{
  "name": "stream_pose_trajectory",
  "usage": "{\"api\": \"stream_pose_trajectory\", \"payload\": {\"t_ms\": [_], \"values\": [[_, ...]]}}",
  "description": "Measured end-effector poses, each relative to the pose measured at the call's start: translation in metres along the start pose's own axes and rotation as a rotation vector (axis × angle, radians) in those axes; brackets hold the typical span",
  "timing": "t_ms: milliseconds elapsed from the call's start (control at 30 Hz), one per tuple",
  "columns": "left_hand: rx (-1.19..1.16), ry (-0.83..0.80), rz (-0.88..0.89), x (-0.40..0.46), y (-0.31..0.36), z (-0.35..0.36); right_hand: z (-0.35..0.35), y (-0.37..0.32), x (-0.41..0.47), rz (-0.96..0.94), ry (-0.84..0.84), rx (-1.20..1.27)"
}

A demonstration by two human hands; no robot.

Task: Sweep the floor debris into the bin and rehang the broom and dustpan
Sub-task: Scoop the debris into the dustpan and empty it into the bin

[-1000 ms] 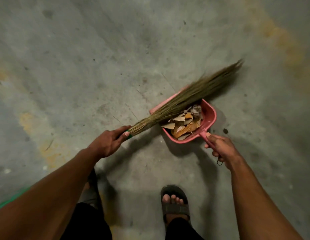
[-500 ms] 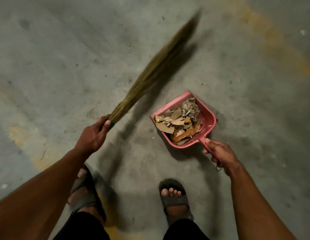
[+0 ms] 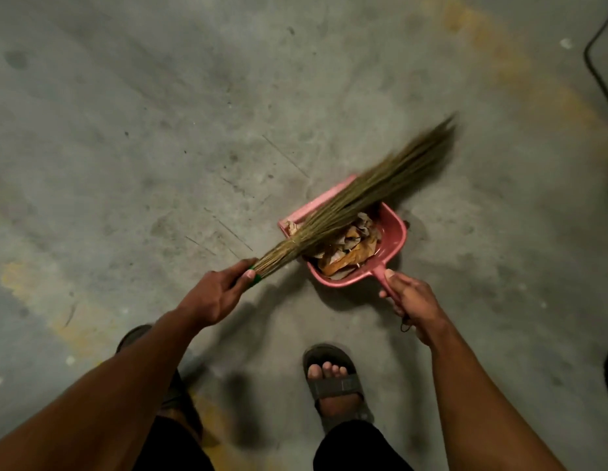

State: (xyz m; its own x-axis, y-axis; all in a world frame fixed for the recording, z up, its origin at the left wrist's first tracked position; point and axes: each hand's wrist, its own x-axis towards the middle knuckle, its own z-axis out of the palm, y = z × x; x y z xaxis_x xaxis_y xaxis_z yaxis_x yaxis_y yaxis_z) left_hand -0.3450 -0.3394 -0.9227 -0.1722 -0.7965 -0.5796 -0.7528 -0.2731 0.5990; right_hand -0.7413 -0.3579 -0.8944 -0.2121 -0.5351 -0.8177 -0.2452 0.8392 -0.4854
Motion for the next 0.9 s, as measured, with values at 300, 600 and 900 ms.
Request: {"api": "stream_pose_trajectory", "payload": {"t_ms": [300,600,900], "values": [[-0.016,0.068,0.174,-0.012,0.088,-0.015,-0.019,0.012,-0.046,-0.079,0.073,0.359],[0.073,0.155,0.204,0.011,0.226,-0.025,-0.098,0.025,-0.138,-0.144,0.339,0.673],[0.034,0.000,0.228,0.015,0.357,0.055,-0.196,0.065,-0.217,-0.061,0.644,0.811]]}}
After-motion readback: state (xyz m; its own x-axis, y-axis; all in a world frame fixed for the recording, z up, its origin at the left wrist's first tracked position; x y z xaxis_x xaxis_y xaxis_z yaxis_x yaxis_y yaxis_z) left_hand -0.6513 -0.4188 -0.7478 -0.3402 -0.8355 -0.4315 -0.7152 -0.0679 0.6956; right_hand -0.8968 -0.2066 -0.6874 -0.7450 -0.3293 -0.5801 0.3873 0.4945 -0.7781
